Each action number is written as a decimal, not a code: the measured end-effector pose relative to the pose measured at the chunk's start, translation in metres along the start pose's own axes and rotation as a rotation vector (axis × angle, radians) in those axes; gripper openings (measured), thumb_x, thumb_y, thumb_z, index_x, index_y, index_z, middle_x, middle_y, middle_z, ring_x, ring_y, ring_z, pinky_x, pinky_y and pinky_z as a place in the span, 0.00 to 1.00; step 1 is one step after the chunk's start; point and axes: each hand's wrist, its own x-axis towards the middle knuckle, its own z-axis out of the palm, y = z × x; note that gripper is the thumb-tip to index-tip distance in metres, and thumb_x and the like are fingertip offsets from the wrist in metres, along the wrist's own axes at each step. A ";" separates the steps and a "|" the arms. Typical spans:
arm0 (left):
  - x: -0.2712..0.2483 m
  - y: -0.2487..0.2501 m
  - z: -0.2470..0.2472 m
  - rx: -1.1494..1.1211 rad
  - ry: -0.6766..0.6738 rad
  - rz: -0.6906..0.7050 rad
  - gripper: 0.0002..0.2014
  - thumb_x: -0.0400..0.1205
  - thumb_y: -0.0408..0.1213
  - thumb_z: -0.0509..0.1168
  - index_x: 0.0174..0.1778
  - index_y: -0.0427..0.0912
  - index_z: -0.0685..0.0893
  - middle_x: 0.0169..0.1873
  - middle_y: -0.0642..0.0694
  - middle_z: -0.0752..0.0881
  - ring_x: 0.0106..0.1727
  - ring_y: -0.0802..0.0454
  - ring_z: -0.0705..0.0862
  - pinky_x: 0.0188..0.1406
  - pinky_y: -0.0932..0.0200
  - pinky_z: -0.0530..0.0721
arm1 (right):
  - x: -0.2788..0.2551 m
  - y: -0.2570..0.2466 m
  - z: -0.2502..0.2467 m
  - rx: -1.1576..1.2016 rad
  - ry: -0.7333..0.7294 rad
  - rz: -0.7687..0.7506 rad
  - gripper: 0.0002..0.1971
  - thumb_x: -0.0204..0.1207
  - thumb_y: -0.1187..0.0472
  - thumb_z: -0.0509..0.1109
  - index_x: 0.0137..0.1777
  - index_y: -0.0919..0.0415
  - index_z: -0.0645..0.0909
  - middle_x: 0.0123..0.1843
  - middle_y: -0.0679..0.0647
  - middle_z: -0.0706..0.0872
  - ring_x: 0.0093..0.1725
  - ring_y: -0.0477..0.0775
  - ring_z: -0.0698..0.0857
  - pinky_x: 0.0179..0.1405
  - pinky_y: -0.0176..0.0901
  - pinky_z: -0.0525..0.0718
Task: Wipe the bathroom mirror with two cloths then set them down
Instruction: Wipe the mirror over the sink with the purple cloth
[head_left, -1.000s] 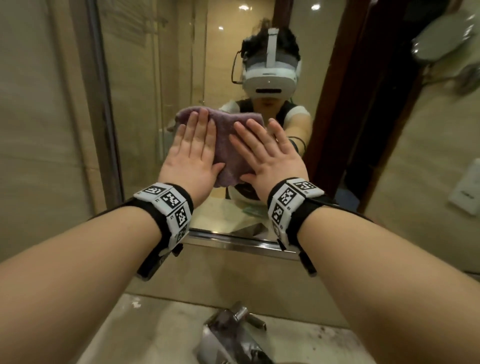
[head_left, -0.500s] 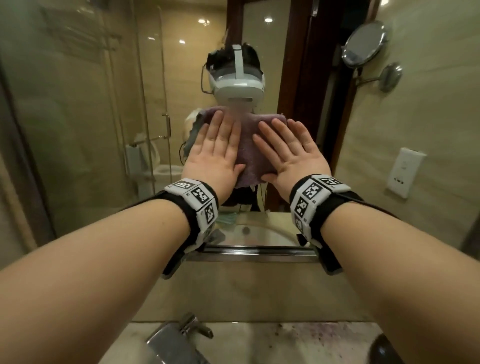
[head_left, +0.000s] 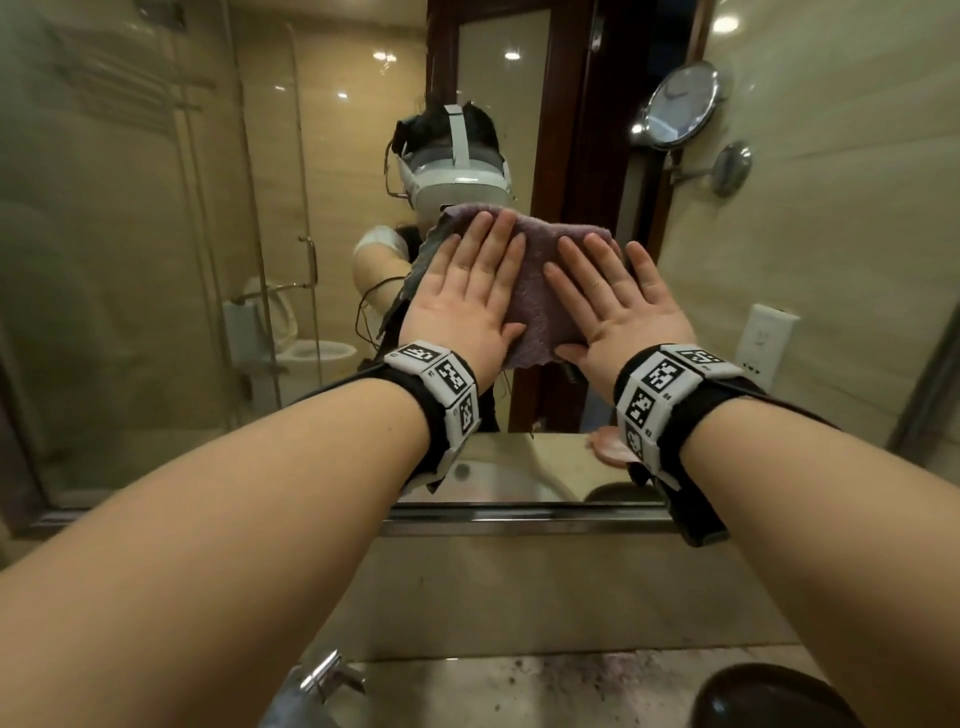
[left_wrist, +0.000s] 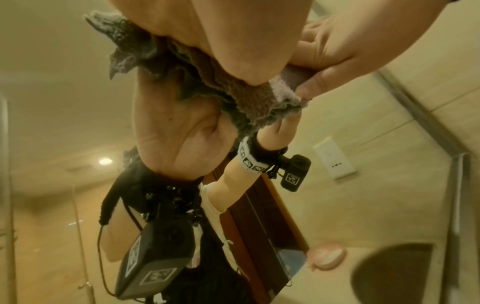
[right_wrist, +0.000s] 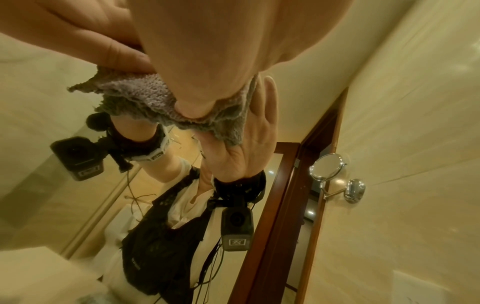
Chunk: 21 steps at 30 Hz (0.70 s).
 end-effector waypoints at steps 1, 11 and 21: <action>0.000 -0.002 0.001 0.003 0.007 0.008 0.38 0.86 0.55 0.42 0.72 0.37 0.22 0.78 0.39 0.27 0.79 0.44 0.29 0.73 0.51 0.26 | 0.000 -0.001 0.000 0.002 0.002 -0.003 0.38 0.82 0.41 0.49 0.70 0.50 0.20 0.70 0.49 0.18 0.78 0.52 0.25 0.59 0.47 0.09; -0.007 -0.030 0.001 0.062 0.025 0.038 0.37 0.86 0.56 0.41 0.71 0.39 0.21 0.78 0.42 0.27 0.80 0.46 0.29 0.74 0.52 0.26 | 0.010 -0.028 -0.007 0.032 0.001 -0.001 0.39 0.83 0.43 0.50 0.69 0.53 0.18 0.68 0.52 0.14 0.76 0.53 0.23 0.63 0.48 0.13; -0.037 -0.101 -0.002 0.108 -0.073 -0.048 0.36 0.85 0.57 0.39 0.69 0.40 0.20 0.74 0.45 0.21 0.79 0.48 0.27 0.72 0.53 0.25 | 0.036 -0.093 -0.040 0.017 0.051 -0.085 0.41 0.83 0.43 0.51 0.75 0.56 0.21 0.81 0.55 0.25 0.80 0.58 0.28 0.70 0.50 0.21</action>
